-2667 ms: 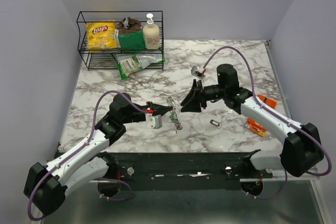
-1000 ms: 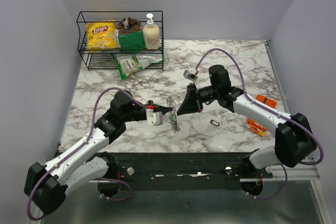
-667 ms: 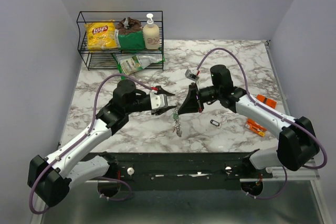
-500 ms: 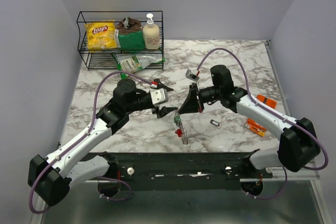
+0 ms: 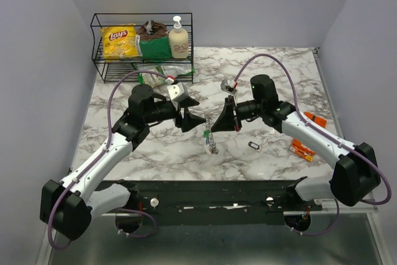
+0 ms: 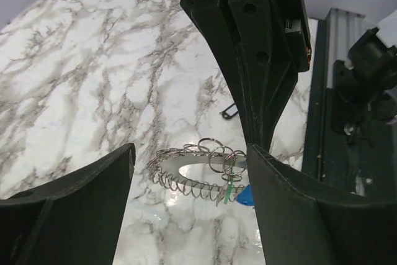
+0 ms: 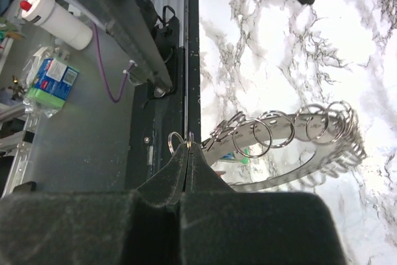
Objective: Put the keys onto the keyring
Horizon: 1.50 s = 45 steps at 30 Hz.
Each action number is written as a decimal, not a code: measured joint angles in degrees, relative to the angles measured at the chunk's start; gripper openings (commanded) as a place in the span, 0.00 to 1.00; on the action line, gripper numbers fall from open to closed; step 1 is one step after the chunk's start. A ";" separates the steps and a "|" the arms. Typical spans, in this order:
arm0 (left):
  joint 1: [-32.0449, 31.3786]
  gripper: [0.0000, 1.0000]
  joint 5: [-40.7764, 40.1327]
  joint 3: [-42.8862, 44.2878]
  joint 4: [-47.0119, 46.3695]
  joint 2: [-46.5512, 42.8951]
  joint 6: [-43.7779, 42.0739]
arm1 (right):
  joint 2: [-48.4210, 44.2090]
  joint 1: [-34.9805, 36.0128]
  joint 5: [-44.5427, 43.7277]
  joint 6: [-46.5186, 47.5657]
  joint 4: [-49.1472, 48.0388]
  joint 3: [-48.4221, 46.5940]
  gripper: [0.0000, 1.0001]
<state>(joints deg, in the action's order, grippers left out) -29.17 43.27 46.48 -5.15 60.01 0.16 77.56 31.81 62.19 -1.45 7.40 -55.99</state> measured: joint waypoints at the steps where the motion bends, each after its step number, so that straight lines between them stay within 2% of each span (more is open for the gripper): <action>1: 0.85 0.79 1.77 0.02 -0.81 0.61 1.70 | -0.07 0.00 -0.02 0.04 0.04 0.00 0.01; 5: 1.73 0.75 7.50 0.02 -3.50 1.77 5.64 | -0.11 0.00 -0.04 1.03 0.48 -0.20 0.01; 7: 1.73 0.68 10.23 0.15 -4.17 2.23 6.82 | -0.11 0.00 -0.04 1.40 0.68 -0.31 0.01; 9: 1.73 0.67 12.74 1.05 -4.26 3.37 7.54 | -0.11 0.00 -0.04 1.57 1.14 -0.61 0.01; 17: 1.73 0.50 18.88 2.38 -4.66 6.34 8.87 | -0.13 0.00 -0.07 2.03 1.42 -1.20 0.01; 22: 1.66 0.43 19.41 2.40 -3.82 6.34 7.28 | -0.13 0.00 -0.07 2.16 1.55 -1.66 0.01; 45: -1.57 0.29 17.09 6.14 10.25 10.34 -3.93 | -0.37 0.00 -0.04 2.58 1.73 -1.97 0.01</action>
<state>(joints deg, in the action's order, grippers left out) -30.74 60.36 52.62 5.10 70.35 -3.77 77.19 31.81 62.15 1.13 9.13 -57.95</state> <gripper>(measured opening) 0.305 0.014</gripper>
